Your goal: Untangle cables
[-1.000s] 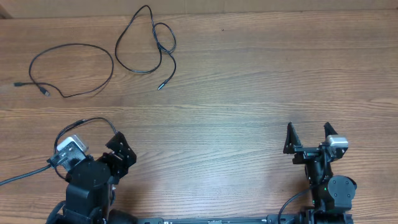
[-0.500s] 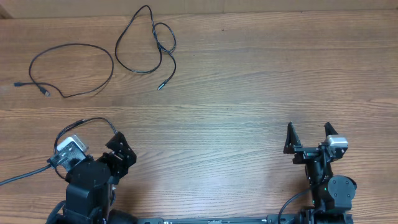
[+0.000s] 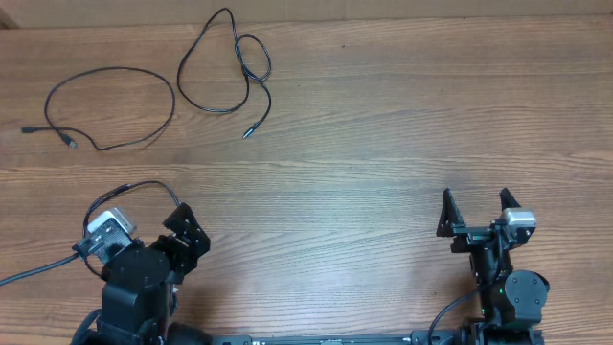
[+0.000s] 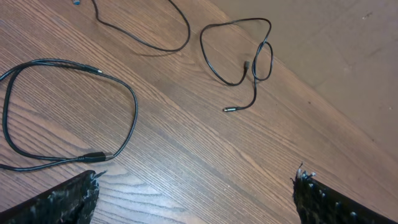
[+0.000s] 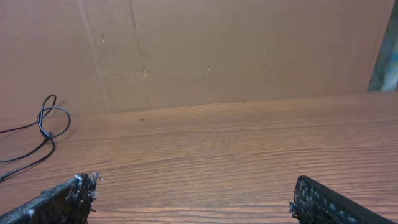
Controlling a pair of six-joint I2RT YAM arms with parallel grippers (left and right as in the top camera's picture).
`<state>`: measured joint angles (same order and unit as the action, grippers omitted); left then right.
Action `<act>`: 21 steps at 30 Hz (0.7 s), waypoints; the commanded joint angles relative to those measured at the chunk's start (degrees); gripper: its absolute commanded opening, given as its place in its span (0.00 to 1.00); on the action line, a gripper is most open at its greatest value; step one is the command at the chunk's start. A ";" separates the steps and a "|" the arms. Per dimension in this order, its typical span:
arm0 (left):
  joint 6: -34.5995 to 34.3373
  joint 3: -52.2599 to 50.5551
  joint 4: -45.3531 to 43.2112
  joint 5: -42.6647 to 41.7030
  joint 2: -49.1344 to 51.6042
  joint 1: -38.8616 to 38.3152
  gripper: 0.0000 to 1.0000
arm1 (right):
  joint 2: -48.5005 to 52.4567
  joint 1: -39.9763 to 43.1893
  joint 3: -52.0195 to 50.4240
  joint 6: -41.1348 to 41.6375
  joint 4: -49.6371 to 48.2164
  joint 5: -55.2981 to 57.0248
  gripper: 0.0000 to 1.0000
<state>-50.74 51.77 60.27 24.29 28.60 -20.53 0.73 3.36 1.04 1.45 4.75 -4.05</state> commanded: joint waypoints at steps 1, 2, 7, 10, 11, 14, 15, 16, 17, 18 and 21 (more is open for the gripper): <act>-0.44 -0.31 0.15 1.20 -0.72 1.73 0.99 | -0.57 0.09 -0.59 -0.24 -0.20 0.57 1.00; 0.72 -0.31 1.31 1.42 -0.76 2.82 1.00 | -0.57 0.09 -0.59 -0.24 -0.20 0.57 1.00; 1.99 -0.48 4.02 0.26 -3.48 8.33 1.00 | -0.57 0.09 -0.59 -0.24 -0.20 0.57 1.00; 11.69 -2.36 1.38 -5.01 -7.61 12.63 1.00 | -0.57 0.09 -0.59 -0.24 -0.20 0.57 1.00; 15.17 -3.21 0.00 -6.56 -8.85 14.14 1.00 | -0.57 0.09 -0.59 -0.24 -0.20 0.57 1.00; 25.18 -6.95 -5.25 -12.00 -13.70 20.06 0.99 | -0.57 0.09 -0.59 -0.24 -0.20 0.57 1.00; 27.36 -8.44 -6.82 -13.62 -15.54 21.75 1.00 | -0.57 0.09 -0.59 -0.24 -0.20 0.57 1.00; 28.79 -9.88 -8.15 -14.86 -17.29 23.08 1.00 | -0.57 0.09 -0.59 -0.24 -0.20 0.57 1.00; 29.64 -11.23 -9.27 -15.72 -18.91 24.00 0.99 | -0.57 0.09 -0.59 -0.24 -0.20 0.57 1.00; 30.21 -13.07 -10.82 -16.65 -20.98 24.85 0.99 | -0.57 0.09 -0.59 -0.24 -0.20 0.59 1.00; 31.36 -18.38 -16.28 -19.58 -25.44 26.43 0.99 | -0.57 0.09 -0.59 -0.24 -0.20 0.57 1.00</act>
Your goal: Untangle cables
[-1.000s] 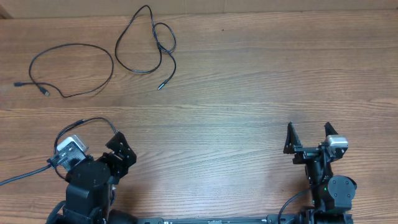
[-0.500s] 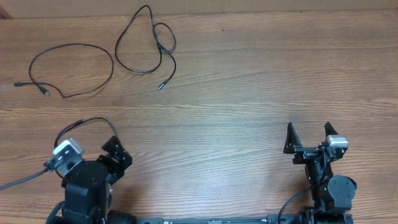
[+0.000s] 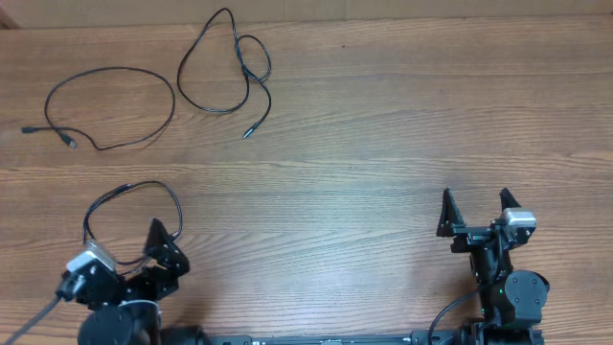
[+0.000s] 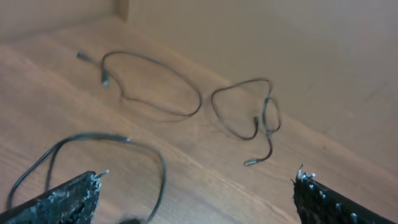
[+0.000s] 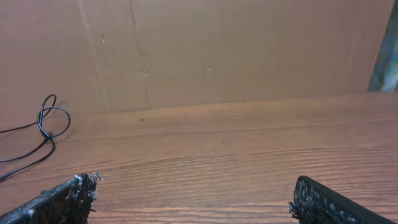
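Three thin black cables lie apart on the wooden table. One open loop (image 3: 173, 101) lies far left and shows in the left wrist view as the far loop (image 4: 199, 106). A cable twisted over itself (image 3: 251, 79) lies at the back middle, its knot (image 4: 271, 99) also showing at the left edge of the right wrist view (image 5: 42, 124). A third loop (image 3: 178, 206) lies just ahead of my left gripper (image 3: 165, 251), its near arc (image 4: 93, 135) low in the left wrist view. My left gripper (image 4: 196, 193) is open and holds nothing. My right gripper (image 3: 475, 206) is open too, far from every cable.
The wooden table (image 3: 364, 144) runs bare from the middle to the right. A brown cardboard wall (image 5: 236, 50) stands along its far edge. Both arm bases sit at the front edge.
My left arm has drawn back toward the front-left corner, and its camera now looks at the cables from lower and farther away. The cables and the right arm have not moved.
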Controlling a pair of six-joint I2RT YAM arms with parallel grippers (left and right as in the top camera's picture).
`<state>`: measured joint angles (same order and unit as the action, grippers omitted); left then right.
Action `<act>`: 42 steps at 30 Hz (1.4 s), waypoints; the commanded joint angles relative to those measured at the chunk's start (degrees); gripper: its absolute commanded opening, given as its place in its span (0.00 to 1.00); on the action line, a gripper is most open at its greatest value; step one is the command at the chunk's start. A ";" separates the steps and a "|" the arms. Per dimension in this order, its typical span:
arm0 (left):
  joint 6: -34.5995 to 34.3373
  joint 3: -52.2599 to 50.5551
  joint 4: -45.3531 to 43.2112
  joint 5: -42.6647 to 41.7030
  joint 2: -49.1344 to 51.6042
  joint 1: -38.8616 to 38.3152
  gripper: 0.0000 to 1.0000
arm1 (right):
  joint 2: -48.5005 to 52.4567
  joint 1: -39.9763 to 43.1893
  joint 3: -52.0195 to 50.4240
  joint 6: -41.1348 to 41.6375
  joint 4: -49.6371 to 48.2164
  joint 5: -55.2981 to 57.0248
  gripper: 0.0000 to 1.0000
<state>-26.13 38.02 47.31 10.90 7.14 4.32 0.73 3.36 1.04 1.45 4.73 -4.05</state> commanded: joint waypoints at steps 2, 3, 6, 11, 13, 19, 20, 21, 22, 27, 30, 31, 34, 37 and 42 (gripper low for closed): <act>8.22 -8.50 -8.13 -8.07 -5.97 2.16 1.00 | -0.57 0.09 -0.59 -0.24 -0.17 0.57 1.00; 8.63 -10.43 -10.54 -8.46 -6.67 2.14 1.00 | -0.57 0.09 -0.59 -0.24 -0.17 0.57 1.00; 8.83 -16.35 -18.32 -10.43 -6.91 1.86 1.00 | -0.57 0.09 -0.59 -0.24 -0.17 0.57 1.00; 8.76 -26.58 -31.98 -13.51 -6.95 1.09 1.00 | -0.57 0.09 -0.59 -0.24 -0.17 0.57 1.00; 8.00 -30.16 -35.80 -13.49 -6.95 0.46 1.00 | -0.57 0.09 -0.59 -0.24 -0.17 0.57 1.00; 7.91 -37.79 -42.99 -12.33 -6.95 -1.84 1.00 | -0.57 0.09 -0.59 -0.26 -0.17 0.57 1.00; 9.38 -37.75 -42.86 -11.96 -6.95 -2.32 0.99 | -0.57 0.09 -0.59 -0.24 -0.17 0.57 1.00; 10.97 -37.75 -43.08 -11.56 -6.97 -2.75 1.00 | -0.57 0.09 -0.59 -0.24 -0.17 0.57 1.00; 11.87 -37.75 -43.04 -11.13 -6.97 -3.02 1.00 | -0.57 0.09 -0.59 -0.24 -0.17 0.57 1.00; 18.93 -37.73 -42.66 -11.63 -6.97 -4.66 1.00 | -0.57 0.09 -0.59 -0.24 -0.17 0.57 1.00; 19.74 -37.70 -42.64 -12.02 -6.97 -5.51 1.00 | -0.57 0.09 -0.59 -0.24 -0.17 0.57 1.00; 19.76 -37.70 -42.64 -12.00 -6.97 -5.81 0.99 | -0.57 0.09 -0.59 -0.24 -0.17 0.57 1.00; 19.98 -37.70 -42.62 -11.98 -6.97 -6.51 0.99 | -0.57 0.09 -0.59 -0.24 -0.17 0.57 1.00; 19.50 -37.70 -42.69 -11.96 -6.97 -6.60 1.00 | -0.57 0.09 -0.59 -0.24 -0.17 0.57 1.00; 18.84 -37.73 -42.84 -11.78 -6.93 -6.58 0.99 | -0.57 0.09 -0.59 -0.24 -0.17 0.57 1.00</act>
